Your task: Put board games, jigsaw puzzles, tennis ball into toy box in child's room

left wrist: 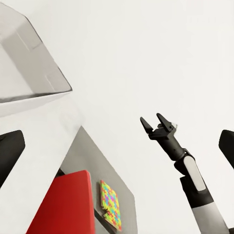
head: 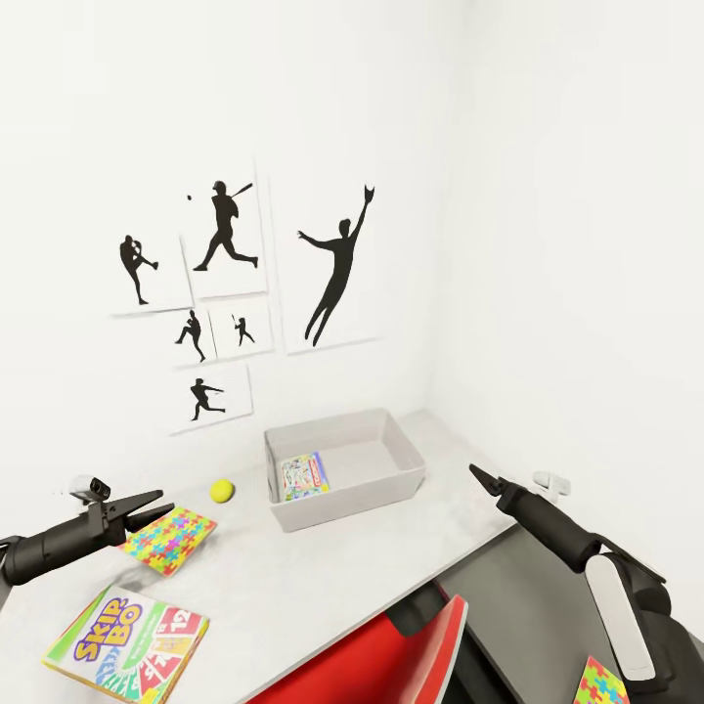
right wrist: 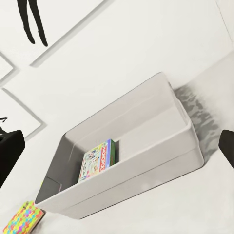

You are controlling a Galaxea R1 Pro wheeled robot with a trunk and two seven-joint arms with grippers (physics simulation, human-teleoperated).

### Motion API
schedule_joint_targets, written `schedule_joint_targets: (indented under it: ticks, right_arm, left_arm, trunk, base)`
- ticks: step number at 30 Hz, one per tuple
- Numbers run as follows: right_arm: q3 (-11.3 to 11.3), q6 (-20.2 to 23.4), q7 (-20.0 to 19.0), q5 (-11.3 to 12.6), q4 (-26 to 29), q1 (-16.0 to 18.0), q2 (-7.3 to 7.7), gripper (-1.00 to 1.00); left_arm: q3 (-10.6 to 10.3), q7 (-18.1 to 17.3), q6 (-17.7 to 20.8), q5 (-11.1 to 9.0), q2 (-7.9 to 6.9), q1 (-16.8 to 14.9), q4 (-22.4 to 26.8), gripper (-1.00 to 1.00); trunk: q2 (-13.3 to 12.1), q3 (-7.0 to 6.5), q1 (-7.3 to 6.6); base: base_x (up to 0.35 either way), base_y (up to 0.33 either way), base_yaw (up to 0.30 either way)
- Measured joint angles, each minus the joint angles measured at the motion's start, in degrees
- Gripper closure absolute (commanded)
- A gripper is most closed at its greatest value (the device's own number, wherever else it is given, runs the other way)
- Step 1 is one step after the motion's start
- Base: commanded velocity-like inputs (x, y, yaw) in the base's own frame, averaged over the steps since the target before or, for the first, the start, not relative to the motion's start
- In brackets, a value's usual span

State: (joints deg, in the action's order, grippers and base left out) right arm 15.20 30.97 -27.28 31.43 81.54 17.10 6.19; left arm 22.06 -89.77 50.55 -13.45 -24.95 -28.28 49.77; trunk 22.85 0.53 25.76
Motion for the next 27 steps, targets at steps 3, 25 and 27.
schedule_joint_targets:
  ticks: [3,25,27]
  right_arm:
    - [0.0,-0.1,0.0,0.0,0.0,0.0,-0.15,-1.0]
    - [0.0,-0.1,0.0,0.0,-0.1,0.0,-0.22,-1.0]
    - [0.0,-0.1,0.0,0.0,-0.1,0.0,-0.24,-1.0]
  left_arm:
    - [0.0,0.0,0.0,0.0,0.0,0.0,0.0,-1.0]
    - [0.8,0.0,-0.6,-0.5,-0.01,0.1,-0.1,-1.0]
    - [0.9,0.0,-0.6,-0.4,0.01,0.1,-0.1,-1.0]
  trunk:
    - [0.0,0.0,0.02]
    - [0.0,0.0,0.01]
    - [0.0,0.0,0.02]
  base:
    - [-0.172,0.0,0.0]
    - [-0.126,0.007,-0.03]
    - [-0.202,0.112,-0.228]
